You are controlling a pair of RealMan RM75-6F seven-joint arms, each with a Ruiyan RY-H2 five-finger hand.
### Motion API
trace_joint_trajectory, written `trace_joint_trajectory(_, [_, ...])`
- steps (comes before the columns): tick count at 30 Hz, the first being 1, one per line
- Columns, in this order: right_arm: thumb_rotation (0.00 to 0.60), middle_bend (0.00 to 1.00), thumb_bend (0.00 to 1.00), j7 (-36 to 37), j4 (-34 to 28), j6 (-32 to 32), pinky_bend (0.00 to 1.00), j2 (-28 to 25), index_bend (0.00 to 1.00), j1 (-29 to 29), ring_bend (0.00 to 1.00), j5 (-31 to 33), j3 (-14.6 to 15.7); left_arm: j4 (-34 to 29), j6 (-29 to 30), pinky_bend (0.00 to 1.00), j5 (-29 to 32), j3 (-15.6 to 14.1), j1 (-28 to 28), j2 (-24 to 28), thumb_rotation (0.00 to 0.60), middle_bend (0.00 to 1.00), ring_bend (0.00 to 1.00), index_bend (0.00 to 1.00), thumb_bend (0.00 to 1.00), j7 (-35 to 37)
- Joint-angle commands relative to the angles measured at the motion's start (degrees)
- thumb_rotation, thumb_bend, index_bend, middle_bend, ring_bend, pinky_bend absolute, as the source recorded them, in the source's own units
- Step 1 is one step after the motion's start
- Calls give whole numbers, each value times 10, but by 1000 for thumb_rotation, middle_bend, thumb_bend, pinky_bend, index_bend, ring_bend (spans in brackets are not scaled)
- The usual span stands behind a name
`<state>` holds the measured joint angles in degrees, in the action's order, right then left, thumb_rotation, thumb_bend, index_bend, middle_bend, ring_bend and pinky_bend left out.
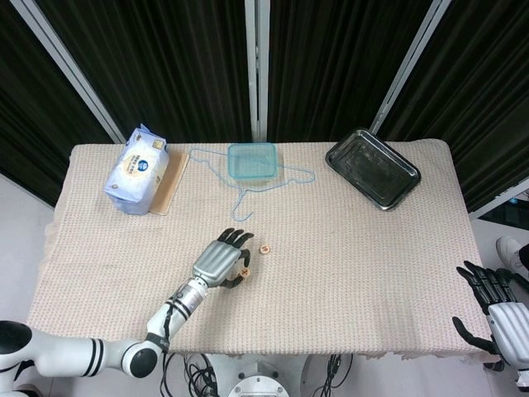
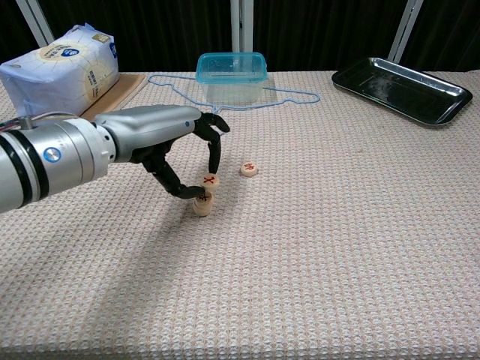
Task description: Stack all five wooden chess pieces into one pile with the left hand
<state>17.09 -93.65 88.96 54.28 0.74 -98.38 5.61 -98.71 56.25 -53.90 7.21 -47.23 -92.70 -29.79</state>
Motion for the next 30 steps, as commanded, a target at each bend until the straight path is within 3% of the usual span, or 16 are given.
trace_joint_trajectory(1, [600,0,302,-2,-2,-2,0,0,0,0,0,2,0,-1,-3,0,0,-5,3,4,600,67,0,490,308,6])
trace_joint_trajectory(20, [600,0,302,-1,-2,-4,0,-1,0,-1,0,6,-1,25,-4,0,-7,-17,2,-14,600,67,0,484,308,10])
trace_joint_trajectory(30, [600,0,302,-5,-3,-10,0,0,0,-3,0,9,-2,26,-3,0,-15,-17,6,-9,600,66,0,385,307,20])
